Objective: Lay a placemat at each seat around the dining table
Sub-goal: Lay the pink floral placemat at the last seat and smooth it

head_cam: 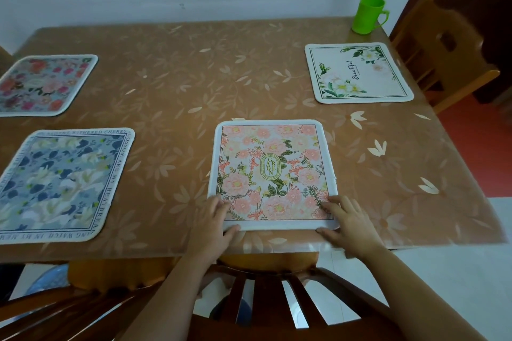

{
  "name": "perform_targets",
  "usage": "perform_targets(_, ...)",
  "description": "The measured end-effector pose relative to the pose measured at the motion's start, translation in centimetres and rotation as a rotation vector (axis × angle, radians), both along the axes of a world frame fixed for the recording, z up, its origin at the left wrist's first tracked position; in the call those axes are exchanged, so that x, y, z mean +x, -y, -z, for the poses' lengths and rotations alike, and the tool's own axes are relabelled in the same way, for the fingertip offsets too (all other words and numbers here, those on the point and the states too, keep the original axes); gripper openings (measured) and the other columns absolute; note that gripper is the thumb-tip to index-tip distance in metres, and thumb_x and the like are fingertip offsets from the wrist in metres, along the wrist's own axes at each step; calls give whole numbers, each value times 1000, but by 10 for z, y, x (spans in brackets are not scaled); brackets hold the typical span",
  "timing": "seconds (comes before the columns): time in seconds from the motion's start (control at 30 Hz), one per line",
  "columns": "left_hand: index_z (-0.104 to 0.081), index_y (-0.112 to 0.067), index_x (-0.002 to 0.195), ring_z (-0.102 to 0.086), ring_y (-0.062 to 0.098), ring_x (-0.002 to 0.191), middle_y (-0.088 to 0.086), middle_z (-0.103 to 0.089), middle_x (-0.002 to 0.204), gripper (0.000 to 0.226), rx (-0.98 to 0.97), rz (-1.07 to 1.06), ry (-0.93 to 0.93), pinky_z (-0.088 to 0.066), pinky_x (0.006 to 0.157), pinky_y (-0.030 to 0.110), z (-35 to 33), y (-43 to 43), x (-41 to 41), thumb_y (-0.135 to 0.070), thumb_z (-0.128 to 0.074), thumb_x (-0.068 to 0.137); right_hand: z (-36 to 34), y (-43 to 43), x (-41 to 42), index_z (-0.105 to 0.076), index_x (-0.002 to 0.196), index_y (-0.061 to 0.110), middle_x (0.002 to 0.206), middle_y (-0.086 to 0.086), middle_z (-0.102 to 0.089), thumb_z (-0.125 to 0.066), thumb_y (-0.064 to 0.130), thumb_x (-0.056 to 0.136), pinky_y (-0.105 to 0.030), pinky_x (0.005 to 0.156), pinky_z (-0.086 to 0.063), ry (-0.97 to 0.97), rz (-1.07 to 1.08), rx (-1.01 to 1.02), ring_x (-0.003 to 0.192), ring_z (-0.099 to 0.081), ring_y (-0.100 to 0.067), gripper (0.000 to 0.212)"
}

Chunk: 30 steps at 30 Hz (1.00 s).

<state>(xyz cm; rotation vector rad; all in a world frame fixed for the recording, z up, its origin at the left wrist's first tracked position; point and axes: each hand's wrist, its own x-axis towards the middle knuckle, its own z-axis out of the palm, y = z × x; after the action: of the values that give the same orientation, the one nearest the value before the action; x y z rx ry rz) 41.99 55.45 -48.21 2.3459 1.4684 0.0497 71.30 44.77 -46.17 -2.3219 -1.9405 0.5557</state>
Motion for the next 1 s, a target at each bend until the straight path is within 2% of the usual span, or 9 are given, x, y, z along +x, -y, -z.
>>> perform_targets(0.07,-15,-27,142,9,25,140,7,-1,155,58,3,40,-113,2,110,51,7,3,5,-50,-33,91,5,-2,-2,-22,140,26,152,0,-17,-39,61,84,-45,114,-6,79,-37,-59,138,-13,-22,68)
perform_targets(0.13,2,-29,142,21,32,136,12,13,152,59,28,58,-184,10,107,54,14,11,14,-54,-12,90,10,-6,-16,3,141,30,152,0,11,-10,67,80,-49,110,9,142,-85,-104,141,10,-27,73)
perform_targets(0.2,-2,-28,142,14,39,136,14,10,150,64,55,89,-193,5,107,56,16,15,24,-57,-1,86,15,-13,-34,8,140,26,151,-12,8,6,68,78,-57,109,-3,218,-123,-84,137,8,-40,75)
perform_targets(0.27,-21,-27,141,-5,42,136,16,-12,150,61,81,136,-179,-13,105,61,15,10,35,-53,-16,87,16,-23,-49,-5,142,24,150,-18,-8,5,70,79,-66,102,-20,219,-125,-62,133,-6,-50,78)
perform_targets(0.37,-33,-28,137,-16,42,134,15,-26,147,57,119,190,-148,-24,96,68,14,-6,49,-51,-28,86,22,-49,-56,0,141,31,151,-15,-3,4,74,77,-70,100,-17,193,-182,-72,133,-2,-50,78)
perform_targets(0.5,-26,-32,139,-14,38,137,11,-23,150,59,144,169,-188,-25,94,71,19,-30,62,-57,-26,86,37,-89,-42,20,135,40,150,-8,21,1,75,74,-68,104,2,154,-252,-14,134,23,-40,73)
perform_targets(0.7,-24,-30,140,-14,39,137,11,-19,151,61,199,157,-162,-23,94,74,28,-88,88,-56,-24,86,46,-162,-12,13,136,44,151,4,17,-12,68,80,-66,105,6,114,-295,55,138,21,-29,66)
perform_targets(0.87,-26,-34,139,-16,35,138,8,-23,151,57,231,141,-122,-21,100,69,33,-145,112,-54,-23,86,51,-217,4,1,140,39,155,5,4,-6,66,78,-65,106,-2,147,-176,122,141,10,-25,68)
perform_targets(1.0,-11,-40,140,0,26,140,2,-5,155,56,196,-56,-127,-8,102,67,42,-180,128,-54,-24,88,56,-231,8,0,141,33,156,1,0,-10,64,82,-64,106,-10,197,-12,148,141,5,-26,68)
